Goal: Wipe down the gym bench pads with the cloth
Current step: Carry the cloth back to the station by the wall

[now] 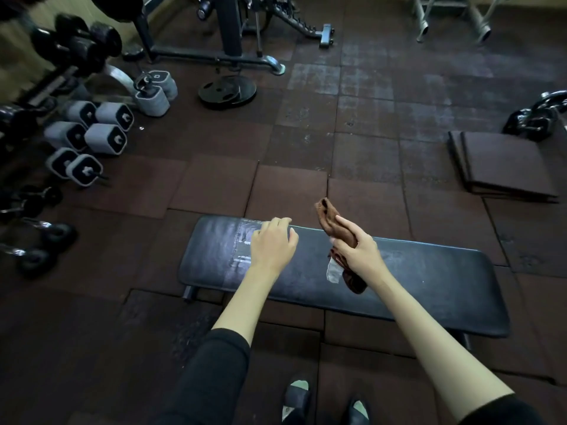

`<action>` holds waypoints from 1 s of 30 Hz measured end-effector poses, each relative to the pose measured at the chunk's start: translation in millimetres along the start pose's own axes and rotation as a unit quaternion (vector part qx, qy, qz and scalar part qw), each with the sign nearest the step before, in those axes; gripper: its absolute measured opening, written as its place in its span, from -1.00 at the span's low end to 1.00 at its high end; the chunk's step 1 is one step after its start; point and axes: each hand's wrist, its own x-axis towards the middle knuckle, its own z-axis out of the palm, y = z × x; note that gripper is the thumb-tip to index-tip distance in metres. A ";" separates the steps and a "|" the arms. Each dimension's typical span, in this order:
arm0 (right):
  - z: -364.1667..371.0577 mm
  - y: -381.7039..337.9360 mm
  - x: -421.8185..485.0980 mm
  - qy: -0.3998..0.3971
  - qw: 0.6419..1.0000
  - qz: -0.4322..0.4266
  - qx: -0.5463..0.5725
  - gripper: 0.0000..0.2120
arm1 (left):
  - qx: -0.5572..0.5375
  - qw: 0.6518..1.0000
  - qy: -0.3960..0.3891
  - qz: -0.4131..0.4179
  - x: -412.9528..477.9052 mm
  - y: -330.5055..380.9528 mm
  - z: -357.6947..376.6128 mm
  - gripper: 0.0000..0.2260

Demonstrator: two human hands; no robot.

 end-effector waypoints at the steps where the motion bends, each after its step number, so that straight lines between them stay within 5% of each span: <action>1: 2.3 -6.2 -2.4 -0.002 1.000 -0.007 0.007 -0.53 | 0.003 1.000 0.009 0.000 -2.4 -2.1 -8.3 -0.68; 22: 50.4 -89.2 -11.3 -0.156 0.981 -0.108 -0.036 -0.54 | 0.097 0.987 0.086 -0.094 -49.4 -41.7 -93.2 -0.79; 30: 108.1 -117.1 -0.1 -0.242 0.956 -0.151 -0.073 -0.54 | 0.092 0.970 0.110 -0.196 -75.8 -79.4 -118.7 -0.62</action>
